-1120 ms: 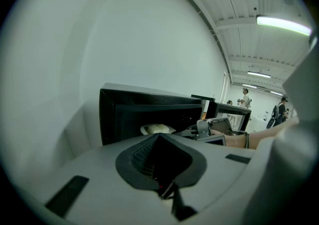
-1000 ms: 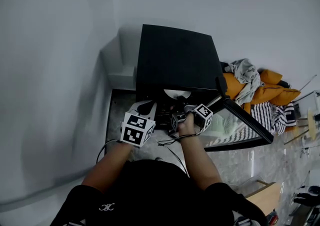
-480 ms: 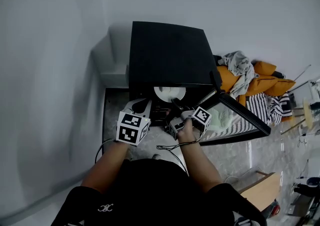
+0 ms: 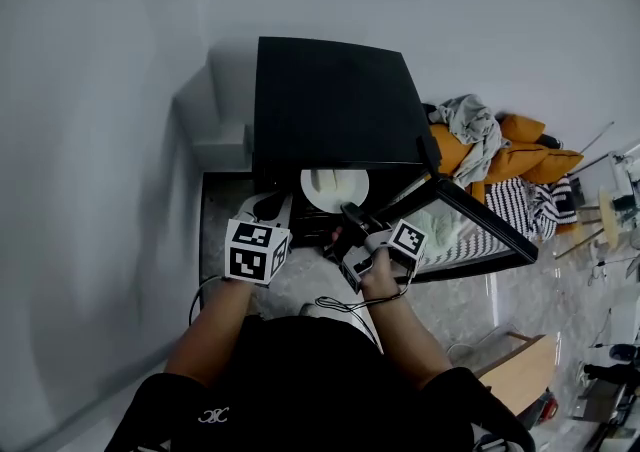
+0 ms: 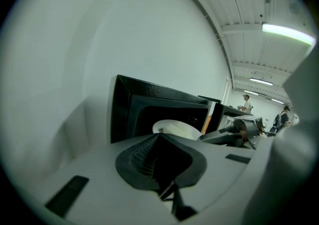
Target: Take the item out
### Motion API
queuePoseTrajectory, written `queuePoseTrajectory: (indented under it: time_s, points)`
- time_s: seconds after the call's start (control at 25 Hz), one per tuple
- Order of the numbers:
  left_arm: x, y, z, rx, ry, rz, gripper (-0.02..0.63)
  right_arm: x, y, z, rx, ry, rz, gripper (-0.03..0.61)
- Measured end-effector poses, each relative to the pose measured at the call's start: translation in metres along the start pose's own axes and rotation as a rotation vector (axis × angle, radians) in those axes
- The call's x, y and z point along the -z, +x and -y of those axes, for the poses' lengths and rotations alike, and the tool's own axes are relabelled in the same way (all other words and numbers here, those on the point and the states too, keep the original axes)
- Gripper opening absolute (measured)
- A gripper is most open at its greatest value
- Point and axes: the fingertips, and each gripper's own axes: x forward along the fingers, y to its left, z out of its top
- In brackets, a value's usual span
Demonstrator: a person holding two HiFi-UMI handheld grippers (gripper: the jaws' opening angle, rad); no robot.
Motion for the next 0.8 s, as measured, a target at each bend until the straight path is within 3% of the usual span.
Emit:
queuePoseTrajectory:
  time_s: [0.16, 0.36, 0.8]
  points:
    - [0.000, 0.002, -0.011, -0.016, -0.002, 0.004, 0.000, 0.005, -0.013, 0.003, 0.004, 0.003, -0.010, 0.021]
    - [-0.001, -0.006, -0.003, -0.045, 0.083, -0.011, 0.000, 0.018, -0.050, -0.008, -0.004, 0.014, -0.017, 0.021]
    - [0.015, 0.018, 0.002, 0.020, 0.032, -0.049, 0.000, 0.019, -0.087, 0.001, 0.015, -0.013, -0.018, 0.021]
